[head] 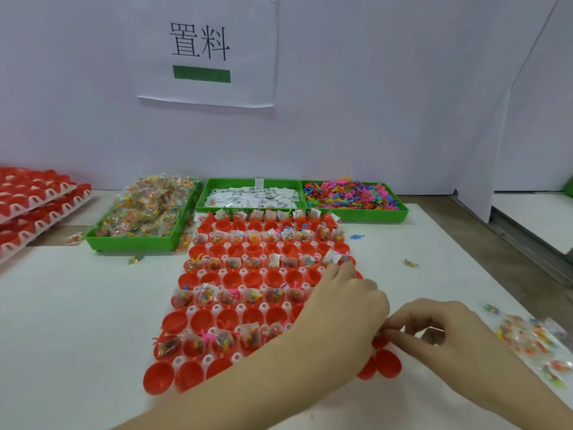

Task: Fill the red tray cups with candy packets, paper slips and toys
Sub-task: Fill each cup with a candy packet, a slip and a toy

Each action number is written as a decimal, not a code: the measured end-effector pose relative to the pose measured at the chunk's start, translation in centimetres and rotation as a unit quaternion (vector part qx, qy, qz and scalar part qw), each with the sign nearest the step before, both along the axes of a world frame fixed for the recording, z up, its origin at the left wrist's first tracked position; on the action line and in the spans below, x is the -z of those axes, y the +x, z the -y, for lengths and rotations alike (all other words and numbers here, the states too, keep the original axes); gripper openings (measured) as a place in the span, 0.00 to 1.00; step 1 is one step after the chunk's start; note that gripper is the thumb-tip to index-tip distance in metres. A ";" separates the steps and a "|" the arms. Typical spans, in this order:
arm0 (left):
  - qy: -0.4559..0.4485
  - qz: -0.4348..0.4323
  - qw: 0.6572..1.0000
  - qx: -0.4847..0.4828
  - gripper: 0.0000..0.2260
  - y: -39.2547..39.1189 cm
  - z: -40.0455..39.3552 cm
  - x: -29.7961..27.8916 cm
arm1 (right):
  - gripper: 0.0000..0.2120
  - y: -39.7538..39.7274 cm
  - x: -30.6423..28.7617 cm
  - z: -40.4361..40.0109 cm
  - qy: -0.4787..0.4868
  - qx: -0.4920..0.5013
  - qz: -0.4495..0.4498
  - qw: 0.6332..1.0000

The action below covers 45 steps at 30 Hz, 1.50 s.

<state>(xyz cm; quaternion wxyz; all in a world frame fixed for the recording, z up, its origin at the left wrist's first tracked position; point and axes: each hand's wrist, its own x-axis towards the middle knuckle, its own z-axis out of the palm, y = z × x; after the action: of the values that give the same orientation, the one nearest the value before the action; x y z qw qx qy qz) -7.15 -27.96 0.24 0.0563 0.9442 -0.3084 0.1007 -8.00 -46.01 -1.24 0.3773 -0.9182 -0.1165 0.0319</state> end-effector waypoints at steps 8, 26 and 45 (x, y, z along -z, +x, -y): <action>0.080 0.060 0.991 0.088 0.04 -1.1 -0.1 0.1 | 0.15 0.4 -0.3 -0.4 -0.016 0.017 -0.007 1.000; -0.296 0.020 0.950 -0.098 0.19 -2.1 -12.9 -0.1 | 0.14 0.5 2.0 1.8 0.245 0.099 -0.038 0.964; -0.588 -0.401 0.634 -0.304 0.34 -1.1 -26.3 6.8 | 0.14 -1.8 2.6 0.0 0.280 0.136 -0.100 0.945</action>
<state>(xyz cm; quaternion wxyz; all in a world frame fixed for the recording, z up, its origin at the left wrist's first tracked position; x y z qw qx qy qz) -8.20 -1.63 -6.58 0.6836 0.6993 0.1735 -0.1165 -9.79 -46.04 -3.82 0.6293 -0.7750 0.0437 0.0381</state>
